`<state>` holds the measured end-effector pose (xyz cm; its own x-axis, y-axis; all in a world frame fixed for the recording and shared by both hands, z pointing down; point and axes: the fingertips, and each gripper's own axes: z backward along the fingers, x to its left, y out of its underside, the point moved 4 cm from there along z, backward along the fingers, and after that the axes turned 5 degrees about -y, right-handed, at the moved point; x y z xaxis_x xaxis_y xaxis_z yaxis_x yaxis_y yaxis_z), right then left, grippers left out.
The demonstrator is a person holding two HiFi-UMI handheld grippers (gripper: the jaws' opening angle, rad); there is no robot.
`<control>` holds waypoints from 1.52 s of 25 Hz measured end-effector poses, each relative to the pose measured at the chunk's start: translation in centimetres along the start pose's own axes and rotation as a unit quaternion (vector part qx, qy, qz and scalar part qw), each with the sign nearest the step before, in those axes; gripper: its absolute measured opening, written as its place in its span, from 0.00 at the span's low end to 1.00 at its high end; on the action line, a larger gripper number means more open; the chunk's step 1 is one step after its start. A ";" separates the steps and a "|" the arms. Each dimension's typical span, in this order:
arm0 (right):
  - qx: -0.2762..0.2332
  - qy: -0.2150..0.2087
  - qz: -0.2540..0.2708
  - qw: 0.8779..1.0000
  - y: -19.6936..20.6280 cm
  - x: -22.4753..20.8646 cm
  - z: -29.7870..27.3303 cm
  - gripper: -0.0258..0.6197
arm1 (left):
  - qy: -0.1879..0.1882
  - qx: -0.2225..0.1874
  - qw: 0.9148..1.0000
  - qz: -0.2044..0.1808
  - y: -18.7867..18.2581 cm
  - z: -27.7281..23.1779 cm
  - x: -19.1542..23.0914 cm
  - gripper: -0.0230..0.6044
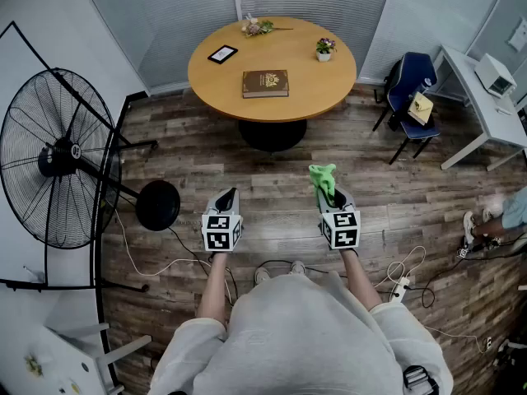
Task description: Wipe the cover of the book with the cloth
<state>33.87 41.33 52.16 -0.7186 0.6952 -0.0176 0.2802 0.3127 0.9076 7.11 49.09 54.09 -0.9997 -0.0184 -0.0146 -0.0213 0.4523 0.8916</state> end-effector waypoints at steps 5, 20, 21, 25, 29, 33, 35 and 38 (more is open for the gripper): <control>0.002 -0.005 -0.003 1.000 0.6 -0.3 0.6 0.19 | -0.002 0.002 1.000 -0.001 0.2 0.3 -0.9 0.05; 0.000 -0.032 -0.004 0.999 1.6 -2.8 0.5 0.19 | -0.020 0.019 1.000 0.013 1.0 -1.0 -4.3 0.05; 0.001 -0.035 -0.004 0.999 1.7 -3.1 0.4 0.19 | -0.022 0.018 0.999 0.015 1.0 -1.2 -4.5 0.05; 0.002 -0.050 0.002 0.999 1.9 -4.1 0.2 0.19 | -0.033 0.017 0.999 0.022 1.0 -1.7 -5.6 0.05; 0.002 -0.060 0.010 0.998 2.1 -4.9 -0.3 0.19 | -0.041 0.020 0.999 0.026 1.2 -2.2 -6.5 0.05; -0.005 -0.065 0.011 0.998 1.6 -5.3 -1.2 0.19 | -0.047 0.022 0.998 0.027 1.0 -2.7 -6.2 0.05; -0.007 -0.066 0.011 0.998 1.3 -5.5 -1.7 0.19 | -0.049 0.023 0.998 0.027 0.8 -3.1 -5.9 0.05; -0.009 -0.066 0.011 0.998 1.0 -5.9 -2.7 0.19 | -0.048 0.022 0.998 0.027 0.4 -4.1 -5.5 0.05</control>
<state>36.73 35.79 54.28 -0.6224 0.7810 -0.0524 0.2828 0.2867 0.9153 12.66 45.75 56.40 -0.9957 0.0921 -0.0130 0.0338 0.4889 0.8717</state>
